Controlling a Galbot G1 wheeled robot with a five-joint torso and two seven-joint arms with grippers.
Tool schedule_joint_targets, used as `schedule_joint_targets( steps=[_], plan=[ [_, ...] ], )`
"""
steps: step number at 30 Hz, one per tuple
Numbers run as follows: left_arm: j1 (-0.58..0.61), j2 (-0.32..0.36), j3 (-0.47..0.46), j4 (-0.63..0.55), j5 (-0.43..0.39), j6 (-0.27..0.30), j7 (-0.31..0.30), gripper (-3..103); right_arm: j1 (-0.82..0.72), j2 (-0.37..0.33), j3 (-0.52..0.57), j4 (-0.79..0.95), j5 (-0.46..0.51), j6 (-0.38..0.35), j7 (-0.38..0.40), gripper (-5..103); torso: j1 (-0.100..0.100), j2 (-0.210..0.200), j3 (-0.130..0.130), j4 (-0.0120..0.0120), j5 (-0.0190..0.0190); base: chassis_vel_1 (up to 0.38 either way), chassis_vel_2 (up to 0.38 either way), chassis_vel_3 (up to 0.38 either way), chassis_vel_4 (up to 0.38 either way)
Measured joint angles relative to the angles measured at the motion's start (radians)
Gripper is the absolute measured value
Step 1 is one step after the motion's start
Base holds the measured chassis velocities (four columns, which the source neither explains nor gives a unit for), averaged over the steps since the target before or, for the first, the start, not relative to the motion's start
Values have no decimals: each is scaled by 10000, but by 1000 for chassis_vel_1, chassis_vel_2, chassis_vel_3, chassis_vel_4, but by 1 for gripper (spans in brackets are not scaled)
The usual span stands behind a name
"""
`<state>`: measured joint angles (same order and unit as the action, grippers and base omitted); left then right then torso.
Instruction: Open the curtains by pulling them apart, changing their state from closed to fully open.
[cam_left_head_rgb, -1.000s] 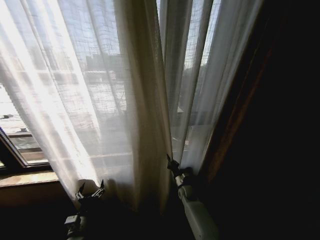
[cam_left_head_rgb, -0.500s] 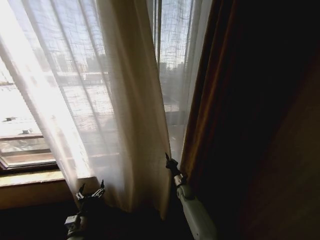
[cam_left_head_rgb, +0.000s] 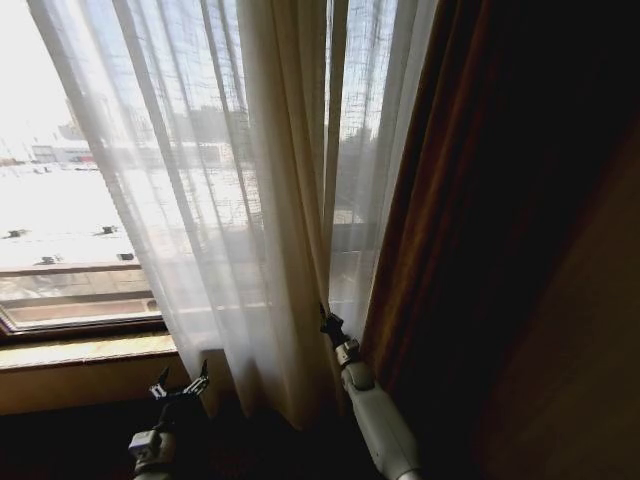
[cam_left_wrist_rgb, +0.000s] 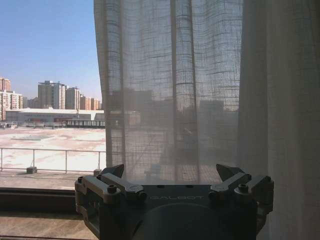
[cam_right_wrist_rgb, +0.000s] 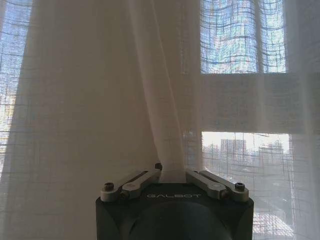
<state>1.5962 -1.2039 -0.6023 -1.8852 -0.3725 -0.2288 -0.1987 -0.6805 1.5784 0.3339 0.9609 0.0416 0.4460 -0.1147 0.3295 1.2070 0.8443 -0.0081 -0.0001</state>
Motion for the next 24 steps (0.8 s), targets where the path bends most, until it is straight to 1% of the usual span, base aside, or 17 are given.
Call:
schedule_joint_targets(
  steps=[1,3,5,6,8,9,10,13,14,16,19,20,24],
  plan=[
    [0,0,0,0,0,0,0,100,0,0,0,0,0,0,0,0,0,0,0,0,0,0,0,0,0],
    [-1,0,0,0,0,0,0,100,283,23,72,-283,-21,-72,253,0,0,0,0,1,0,0,0,0,0],
    [0,0,0,0,0,0,-1,100,773,-38,316,-729,-200,-292,821,0,1,0,0,3,-3,0,0,0,0],
    [0,0,0,0,0,0,-1,100,773,-38,316,-729,-200,-292,821,0,1,0,0,3,-3,0,0,0,0],
    [0,0,-1,0,0,0,-3,100,942,-174,453,-819,-282,-566,1366,0,0,0,0,2,-2,0,0,0,0],
    [0,0,-1,0,-1,0,-3,100,971,-246,519,-819,-328,-713,1639,0,0,0,0,1,-2,0,0,0,0],
    [0,0,-1,0,-1,0,-3,100,971,-246,519,-819,-328,-713,1639,0,0,0,0,1,-2,0,0,0,0],
    [0,0,0,0,0,0,-1,100,990,-518,871,-748,-582,-1218,2590,0,0,0,0,0,0,0,0,0,0],
    [0,0,0,0,0,0,-1,100,990,-518,871,-748,-582,-1218,2590,0,0,0,0,0,0,0,0,0,0],
    [0,0,-1,0,0,0,0,100,984,-704,1154,-610,-841,-1474,3117,0,0,0,0,0,0,0,0,0,0],
    [0,0,0,0,0,0,0,100,952,-971,1465,-422,-1156,-1762,3662,0,0,0,0,1,0,0,0,0,0],
    [0,0,0,0,0,0,0,100,952,-971,1465,-422,-1156,-1762,3662,0,0,0,0,1,0,0,0,0,0],
    [0,0,0,0,0,0,0,100,832,-1204,1706,-203,-1563,-2158,4366,0,0,1,-1,-1,0,0,0,0,0]
  ],
)
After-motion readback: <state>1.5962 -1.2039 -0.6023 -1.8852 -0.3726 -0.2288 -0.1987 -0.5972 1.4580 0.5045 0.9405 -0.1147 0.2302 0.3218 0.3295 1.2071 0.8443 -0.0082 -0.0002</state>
